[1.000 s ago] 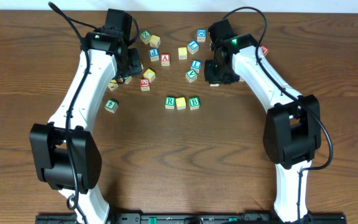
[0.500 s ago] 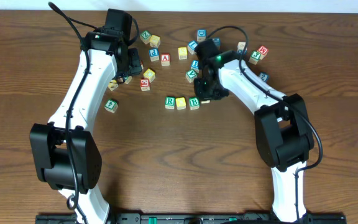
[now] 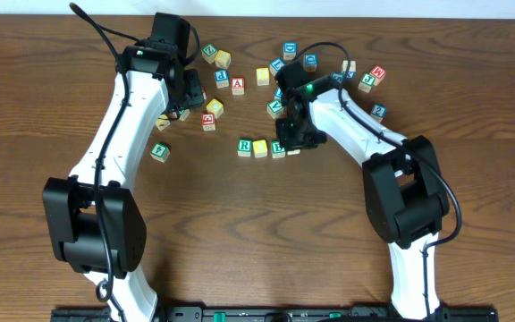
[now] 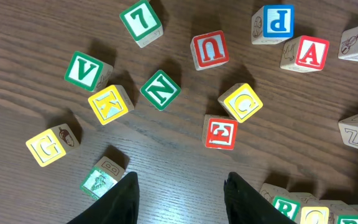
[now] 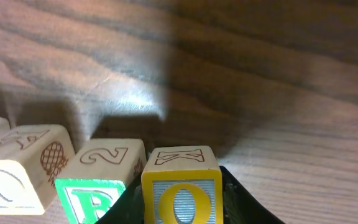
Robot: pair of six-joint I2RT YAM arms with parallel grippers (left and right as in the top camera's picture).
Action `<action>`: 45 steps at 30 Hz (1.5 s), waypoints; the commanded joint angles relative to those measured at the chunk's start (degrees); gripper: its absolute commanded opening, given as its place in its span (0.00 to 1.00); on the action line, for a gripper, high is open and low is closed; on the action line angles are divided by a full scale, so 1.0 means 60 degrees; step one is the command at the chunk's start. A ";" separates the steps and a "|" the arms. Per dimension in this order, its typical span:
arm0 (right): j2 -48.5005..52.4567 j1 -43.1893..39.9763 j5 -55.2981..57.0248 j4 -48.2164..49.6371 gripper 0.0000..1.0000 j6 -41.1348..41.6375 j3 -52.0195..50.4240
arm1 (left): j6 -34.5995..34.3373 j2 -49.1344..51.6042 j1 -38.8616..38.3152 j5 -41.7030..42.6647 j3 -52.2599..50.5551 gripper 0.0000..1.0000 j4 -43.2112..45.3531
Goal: Spell out ROBOT
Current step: 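Carry the yellow O block and set it right of B, then release the O block and move the right gripper to the blue T block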
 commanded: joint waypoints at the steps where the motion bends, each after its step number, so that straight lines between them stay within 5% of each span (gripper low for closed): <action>1: -0.0040 0.0095 0.0007 -0.0080 0.31 -0.0095 -0.0055 | 0.0087 -0.0171 0.0015 0.0047 0.0047 0.44 -0.0018; 8: -0.0040 0.0102 0.0007 -0.0055 0.50 -0.0091 -0.0047 | 0.0087 -0.0171 0.0015 0.0047 0.0047 0.44 -0.0022; 45: -0.2116 -0.0459 -0.0066 -0.0576 0.57 -0.0109 0.1443 | 0.0335 -0.1162 0.0018 0.0047 0.0051 0.44 0.0015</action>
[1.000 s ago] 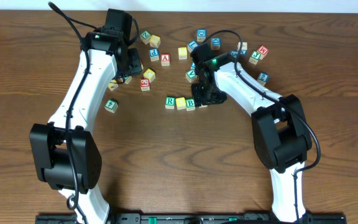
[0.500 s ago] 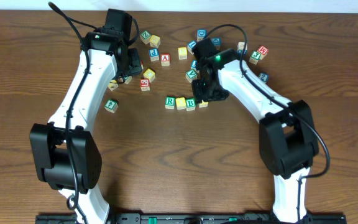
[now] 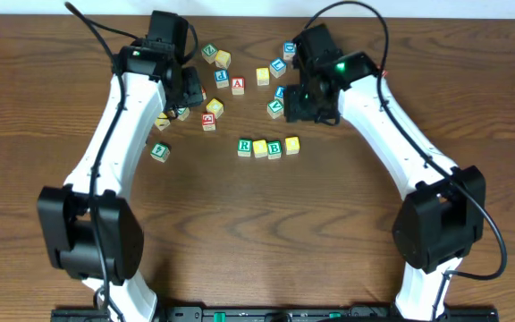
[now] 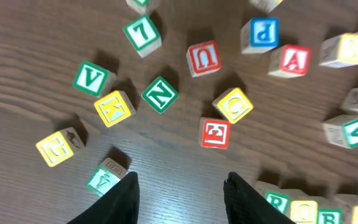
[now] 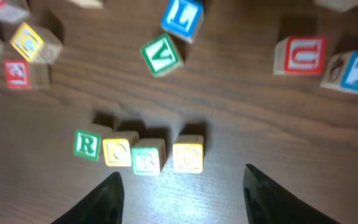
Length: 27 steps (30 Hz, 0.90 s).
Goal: Spell out ROBOT
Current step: 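Release the O block and move the right gripper to the blue T block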
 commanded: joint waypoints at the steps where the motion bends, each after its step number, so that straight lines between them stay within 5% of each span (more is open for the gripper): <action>1: -0.0237 -0.0015 -0.0029 -0.0029 0.57 -0.0051 0.0255 | 0.0229 -0.0816 0.0018 0.0047 0.0051 0.44 -0.0022; 27: -0.0208 -0.0659 0.1858 0.0933 0.54 0.1534 0.0251 | 0.0229 -0.1450 0.0018 -0.0630 0.0047 0.44 -0.0699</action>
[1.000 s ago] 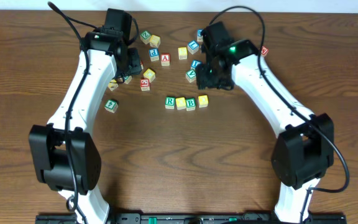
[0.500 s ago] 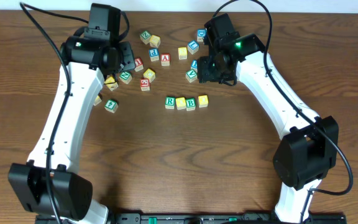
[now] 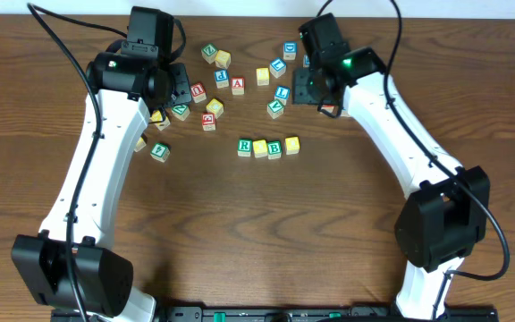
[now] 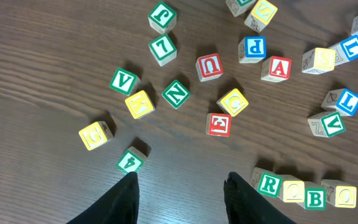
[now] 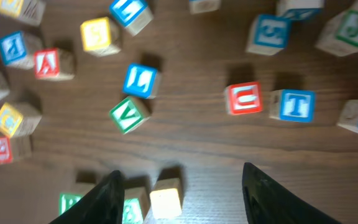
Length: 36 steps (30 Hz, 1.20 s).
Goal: Spell out ROBOT
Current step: 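Release the O block and move the right gripper to the blue T block, then lower the right gripper and grasp the blue T block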
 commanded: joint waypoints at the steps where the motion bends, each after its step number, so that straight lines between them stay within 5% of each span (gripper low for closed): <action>1: -0.0189 -0.0426 0.0477 0.0022 0.54 0.0521 0.0175 | 0.0087 0.0011 0.0018 -0.0215 0.0047 0.44 -0.0051; 16: 0.0171 -0.1800 0.0313 -0.0725 0.54 0.0758 0.0146 | 0.0080 0.0135 0.0018 -0.0215 0.0022 0.45 -0.0044; 36: 0.1672 -0.1909 0.0251 -0.0401 0.49 0.0590 0.0142 | 0.0076 0.0135 0.0018 -0.0211 0.0022 0.45 -0.0047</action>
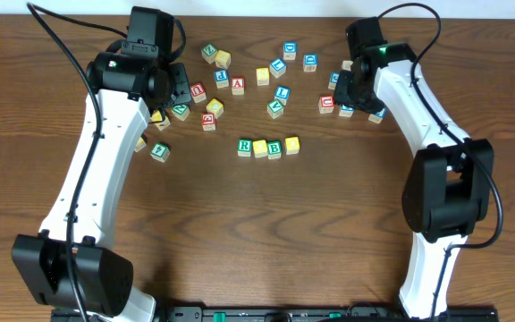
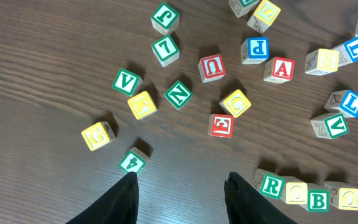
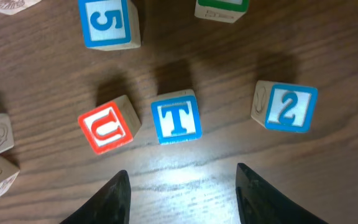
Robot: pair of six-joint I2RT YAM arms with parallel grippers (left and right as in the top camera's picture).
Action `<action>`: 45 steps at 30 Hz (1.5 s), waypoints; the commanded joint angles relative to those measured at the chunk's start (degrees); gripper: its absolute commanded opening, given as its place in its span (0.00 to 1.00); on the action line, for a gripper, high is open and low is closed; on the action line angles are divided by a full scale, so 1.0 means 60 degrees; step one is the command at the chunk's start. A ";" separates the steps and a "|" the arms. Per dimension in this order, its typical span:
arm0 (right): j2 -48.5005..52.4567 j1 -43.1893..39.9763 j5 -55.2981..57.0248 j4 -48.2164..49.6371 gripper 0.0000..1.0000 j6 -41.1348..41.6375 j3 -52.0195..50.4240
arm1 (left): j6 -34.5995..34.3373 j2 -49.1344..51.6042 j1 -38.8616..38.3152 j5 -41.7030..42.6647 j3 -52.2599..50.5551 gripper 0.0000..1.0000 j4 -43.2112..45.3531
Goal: Spell out ROBOT
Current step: 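Lower the right gripper and grasp the blue T block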
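Letter blocks R [image 1: 245, 145], O [image 1: 260, 148], B [image 1: 276, 148] and O [image 1: 291, 144] stand in a row mid-table; the left wrist view shows the row's R [image 2: 271, 185] at lower right. A blue T block [image 3: 176, 117] lies flat on the wood just ahead of my right gripper [image 3: 182, 177], which hovers open above it with nothing between its fingers. Overhead, the right gripper [image 1: 351, 89] is at the far right cluster. My left gripper [image 2: 180, 177] is open and empty, held high over the left scatter [image 1: 173, 85].
Close around the T lie a red U [image 3: 109, 124], a blue 2 [image 3: 284, 107] and a blue 5 [image 3: 109, 22]. Under the left arm are a green N [image 2: 178, 94], a red E [image 2: 220, 125], a yellow K [image 2: 142, 104] and several more loose blocks.
My right gripper has moved to the right and lower, from over the L and V blocks to just above the blue T. The left arm has barely shifted.
First my right gripper was low at the row's end with its fingers on either side of the yellow O beside the B. Then it was raised and open, leaving R O B O standing. After that it was over the far loose blocks, and now over the T.
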 commanded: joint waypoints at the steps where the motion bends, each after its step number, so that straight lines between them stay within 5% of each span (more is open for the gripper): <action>1: 0.0331 -0.0084 0.0142 0.0098 0.49 -0.0007 0.0146 | 0.0080 0.0127 0.0018 -0.0124 0.0022 0.44 -0.0047; 21: 0.1341 -0.0535 -0.0546 0.1107 0.46 -0.1661 0.0138 | 0.0080 0.0127 0.0018 -0.0124 0.0022 0.44 -0.0047; 45: 0.1373 -0.0550 -0.1166 0.0776 0.46 -0.1719 0.0878 | 0.0080 0.0127 0.0018 -0.0124 0.0022 0.44 -0.0036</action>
